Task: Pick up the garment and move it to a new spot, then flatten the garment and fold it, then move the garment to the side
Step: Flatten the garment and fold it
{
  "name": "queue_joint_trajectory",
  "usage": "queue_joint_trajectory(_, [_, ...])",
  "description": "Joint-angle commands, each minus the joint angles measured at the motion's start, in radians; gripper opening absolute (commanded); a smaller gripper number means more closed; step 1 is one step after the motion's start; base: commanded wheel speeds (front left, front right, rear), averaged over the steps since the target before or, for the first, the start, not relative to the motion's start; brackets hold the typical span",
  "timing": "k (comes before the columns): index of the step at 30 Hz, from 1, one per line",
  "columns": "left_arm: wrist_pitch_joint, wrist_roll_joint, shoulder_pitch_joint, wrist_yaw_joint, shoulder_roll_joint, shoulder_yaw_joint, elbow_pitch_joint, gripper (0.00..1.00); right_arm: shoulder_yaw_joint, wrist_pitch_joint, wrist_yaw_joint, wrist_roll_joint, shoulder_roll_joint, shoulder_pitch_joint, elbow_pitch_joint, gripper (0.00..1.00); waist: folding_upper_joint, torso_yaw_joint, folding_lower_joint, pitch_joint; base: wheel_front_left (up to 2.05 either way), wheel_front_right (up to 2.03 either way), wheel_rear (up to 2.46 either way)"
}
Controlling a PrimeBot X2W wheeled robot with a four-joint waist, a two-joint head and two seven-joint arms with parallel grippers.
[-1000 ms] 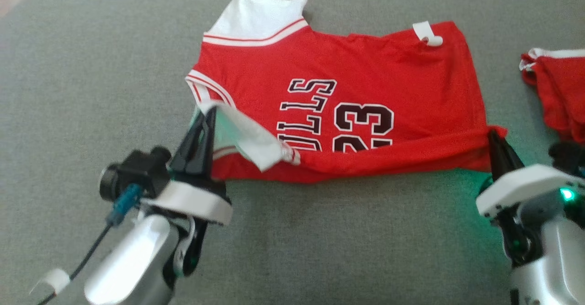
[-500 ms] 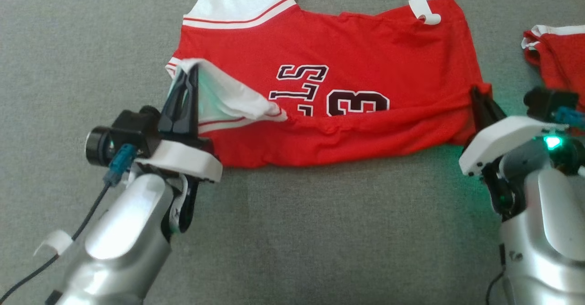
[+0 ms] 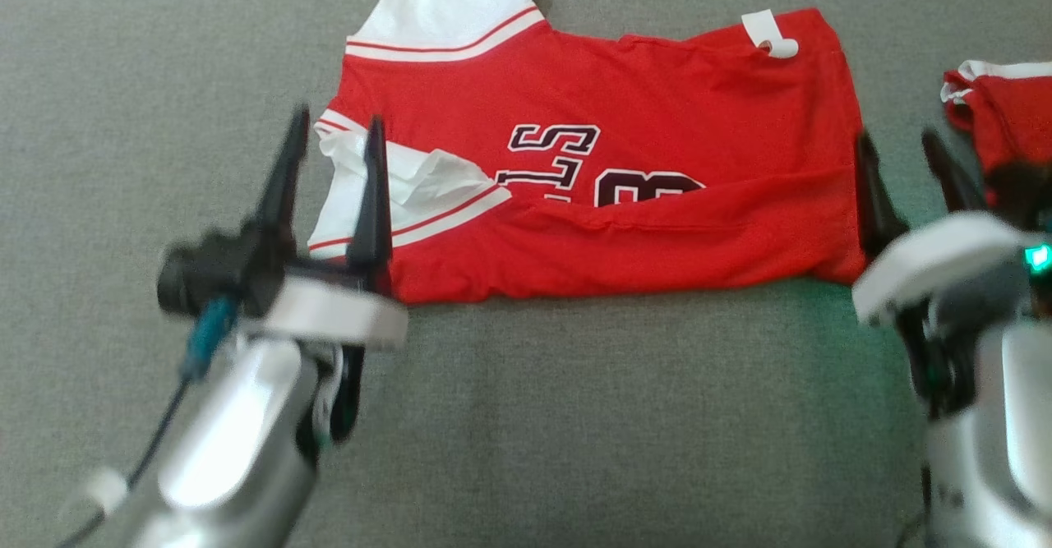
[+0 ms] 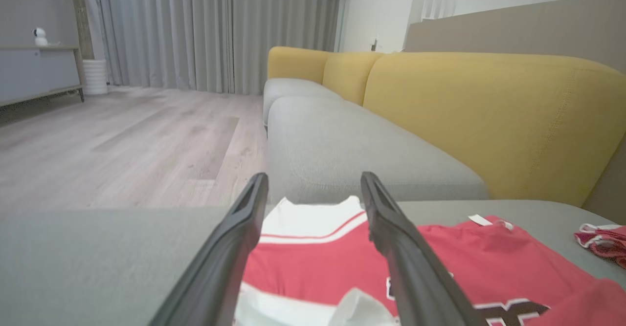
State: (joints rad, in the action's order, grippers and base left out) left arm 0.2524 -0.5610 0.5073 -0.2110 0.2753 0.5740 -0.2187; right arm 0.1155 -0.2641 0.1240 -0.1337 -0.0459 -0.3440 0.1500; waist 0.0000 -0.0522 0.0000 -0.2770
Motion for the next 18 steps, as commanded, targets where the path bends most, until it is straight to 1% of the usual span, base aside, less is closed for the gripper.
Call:
queue_joint_trajectory(1, [0.009,-0.007,-0.023,-0.001,0.029,-0.047,0.038,1.00,-0.017,-0.003,0.007,-0.004,-0.004,0.032,-0.053,1.00,0.0000,-0.002,0.0000,0.007,0.00,0.00,0.00])
queue_joint_trajectory(4, [-0.018,-0.039,-0.110,-0.010,0.047,-0.048,0.076,1.00,-0.009,-0.017,0.007,-0.003,-0.004,0.114,-0.120,1.00,0.0000,-0.004,0.0000,0.018,0.00,0.00,0.00])
queue_joint_trajectory(6, [-0.066,-0.079,-0.190,-0.031,0.064,-0.054,0.102,1.00,0.001,-0.026,0.007,-0.009,-0.004,0.184,-0.173,1.00,0.0000,-0.003,0.0000,0.023,0.00,0.00,0.00])
queue_joint_trajectory(9, [-0.115,-0.156,-0.254,-0.040,0.055,-0.076,0.113,1.00,0.006,-0.040,0.007,-0.018,-0.004,0.237,-0.205,1.00,0.0000,-0.001,0.0000,0.025,0.00,0.00,0.00])
queue_joint_trajectory(12, [-0.150,-0.232,-0.287,-0.049,0.039,-0.112,0.107,1.00,-0.003,-0.054,0.007,-0.029,-0.004,0.264,-0.222,1.00,0.0000,0.006,0.0000,0.022,0.00,0.00,0.00])
queue_joint_trajectory(14, [-0.165,-0.249,-0.293,-0.058,0.040,-0.123,0.093,1.00,-0.007,-0.059,0.007,-0.032,-0.004,0.267,-0.228,1.00,0.0000,0.012,0.0000,0.016,0.00,0.00,0.00])
queue_joint_trajectory(18, [-0.193,-0.268,-0.286,-0.056,0.037,-0.122,0.063,1.00,-0.012,-0.068,0.007,-0.035,-0.004,0.259,-0.226,1.00,0.0000,0.021,0.0000,0.004,0.00,0.00,0.00])
